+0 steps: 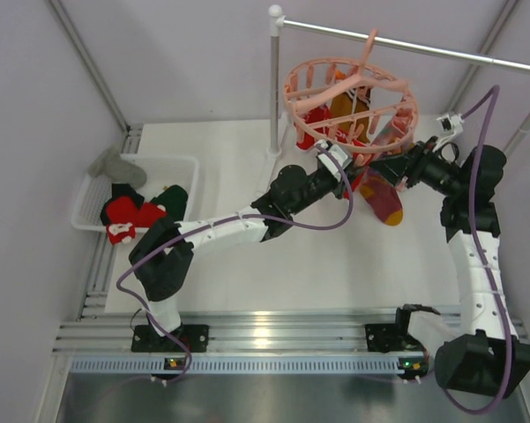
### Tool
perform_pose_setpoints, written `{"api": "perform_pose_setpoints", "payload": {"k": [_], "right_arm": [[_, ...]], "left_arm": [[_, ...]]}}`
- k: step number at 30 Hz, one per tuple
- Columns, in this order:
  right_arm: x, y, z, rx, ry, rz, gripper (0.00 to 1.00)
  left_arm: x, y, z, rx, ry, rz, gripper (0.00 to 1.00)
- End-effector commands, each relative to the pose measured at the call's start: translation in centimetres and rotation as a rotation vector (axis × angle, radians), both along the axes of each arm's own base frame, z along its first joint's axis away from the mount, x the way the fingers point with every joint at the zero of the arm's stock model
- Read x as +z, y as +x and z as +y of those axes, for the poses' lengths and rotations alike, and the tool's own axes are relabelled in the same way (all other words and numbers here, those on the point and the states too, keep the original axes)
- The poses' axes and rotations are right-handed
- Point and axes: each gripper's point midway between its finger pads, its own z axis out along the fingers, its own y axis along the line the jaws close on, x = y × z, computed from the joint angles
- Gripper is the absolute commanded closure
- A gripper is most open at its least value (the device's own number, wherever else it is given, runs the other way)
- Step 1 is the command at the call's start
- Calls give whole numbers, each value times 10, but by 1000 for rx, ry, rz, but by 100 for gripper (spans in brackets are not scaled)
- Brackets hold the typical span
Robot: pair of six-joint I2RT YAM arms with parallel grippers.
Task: Clip the socks to the hanger
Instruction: Open the clamp at the hanger.
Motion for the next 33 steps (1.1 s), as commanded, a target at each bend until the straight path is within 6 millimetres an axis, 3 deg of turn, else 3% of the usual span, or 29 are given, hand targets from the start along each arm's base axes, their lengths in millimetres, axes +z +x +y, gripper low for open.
{"api": "perform_pose_setpoints", "payload": {"k": [1,14,33], "right_arm": [[37,-8,-2,60,38,-83,36],[21,4,14,-22,102,-71,36],[18,19,20,-96,81,-96,42]], "left_arm": [[14,-6,-3,-35,-46,-24,100],[16,-7,-7,-56,-51,-18,100],[9,-2,-15,-55,-22,-1,100]]}}
